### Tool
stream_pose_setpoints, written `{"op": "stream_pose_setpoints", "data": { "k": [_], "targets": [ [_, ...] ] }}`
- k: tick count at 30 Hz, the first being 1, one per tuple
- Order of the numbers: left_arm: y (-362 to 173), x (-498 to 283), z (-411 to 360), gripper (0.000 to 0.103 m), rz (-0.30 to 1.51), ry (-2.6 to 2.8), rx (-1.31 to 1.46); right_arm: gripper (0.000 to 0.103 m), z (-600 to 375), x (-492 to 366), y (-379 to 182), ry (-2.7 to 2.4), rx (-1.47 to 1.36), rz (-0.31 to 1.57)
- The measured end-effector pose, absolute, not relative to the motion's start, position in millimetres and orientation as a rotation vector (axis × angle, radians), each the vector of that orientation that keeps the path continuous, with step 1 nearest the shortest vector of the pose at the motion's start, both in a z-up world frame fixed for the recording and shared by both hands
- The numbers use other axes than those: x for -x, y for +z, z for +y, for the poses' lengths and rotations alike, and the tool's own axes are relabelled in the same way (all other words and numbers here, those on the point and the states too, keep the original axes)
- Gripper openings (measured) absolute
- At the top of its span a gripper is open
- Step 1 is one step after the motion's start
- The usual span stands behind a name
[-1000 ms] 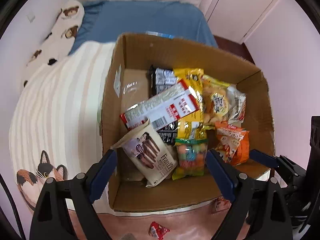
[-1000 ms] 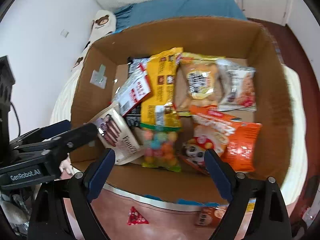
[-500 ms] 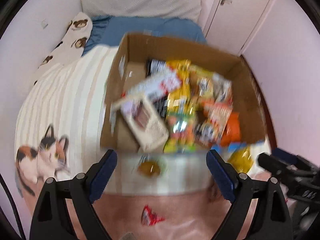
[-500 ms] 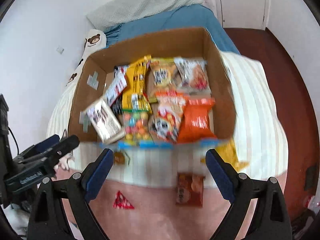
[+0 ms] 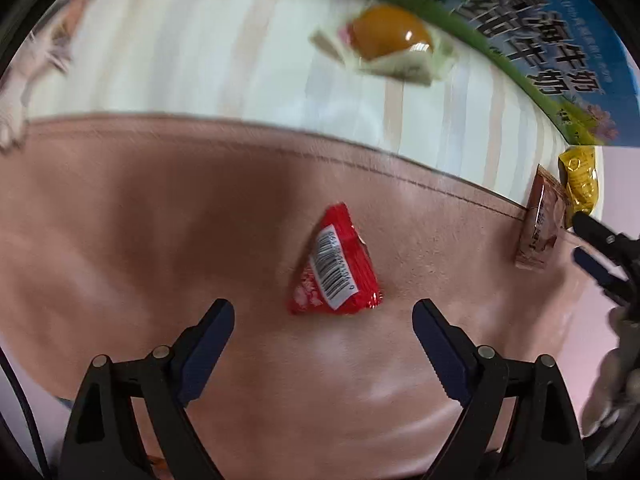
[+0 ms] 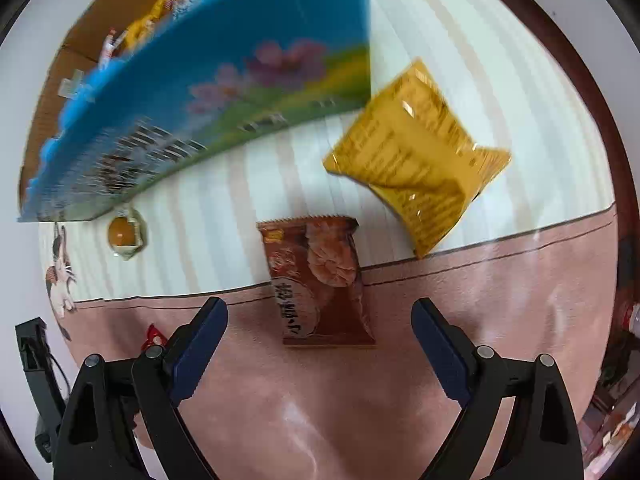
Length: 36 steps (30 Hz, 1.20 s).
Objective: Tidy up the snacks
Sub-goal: 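Grasp the red triangular packet with the left gripper while the right grasps the brown shrimp-cracker bag, then carry the red packet and brown bag into the box and open both grippers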
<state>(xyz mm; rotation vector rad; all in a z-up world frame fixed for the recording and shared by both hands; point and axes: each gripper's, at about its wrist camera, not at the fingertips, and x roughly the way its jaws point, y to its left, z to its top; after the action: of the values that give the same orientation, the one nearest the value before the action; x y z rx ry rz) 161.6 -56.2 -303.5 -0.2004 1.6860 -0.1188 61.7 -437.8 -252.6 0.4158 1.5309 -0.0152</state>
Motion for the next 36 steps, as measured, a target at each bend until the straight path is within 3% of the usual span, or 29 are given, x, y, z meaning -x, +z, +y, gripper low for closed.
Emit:
{"op": "stream_pose_setpoints", "data": {
  "k": [4,5,6,9,10,16,21,27,33,36],
  "targets": [
    [-319,-168,-59,0.091,1.688,-0.126,0.241,0.095,-430,-63,-274,-0.017,-0.386,1.549],
    [-323,-172,-57,0.083,1.688,-0.13,0.255,0.095,-427,-64,-278,-0.025,-0.373,1.547],
    [-325,-174,-59,0.076,1.682,-0.129,0.262,0.09,-425,-66,-281,-0.033,-0.366,1.54],
    [-325,-179,-67,0.066,1.662,-0.129,0.217,0.064,-416,-67,-288,-0.075,-0.289,1.501],
    [-323,-181,-70,0.058,1.654,-0.135,0.199,0.061,-412,-67,-289,-0.085,-0.266,1.495],
    [-318,-180,-81,0.042,1.65,-0.157,0.157,0.061,-395,-38,-289,0.003,-0.237,1.544],
    [-324,-164,-87,0.044,1.676,-0.169,0.176,0.061,-383,1,-299,0.082,-0.239,1.628],
    [-336,-175,-87,0.059,1.713,-0.174,0.241,0.064,-394,11,-313,0.066,-0.359,1.656],
    [-335,-181,-94,0.056,1.695,-0.176,0.191,0.065,-399,1,-318,0.062,-0.357,1.668],
    [-331,-175,-99,0.043,1.683,-0.156,0.134,0.063,-387,2,-320,0.048,-0.333,1.658]
  ]
}}
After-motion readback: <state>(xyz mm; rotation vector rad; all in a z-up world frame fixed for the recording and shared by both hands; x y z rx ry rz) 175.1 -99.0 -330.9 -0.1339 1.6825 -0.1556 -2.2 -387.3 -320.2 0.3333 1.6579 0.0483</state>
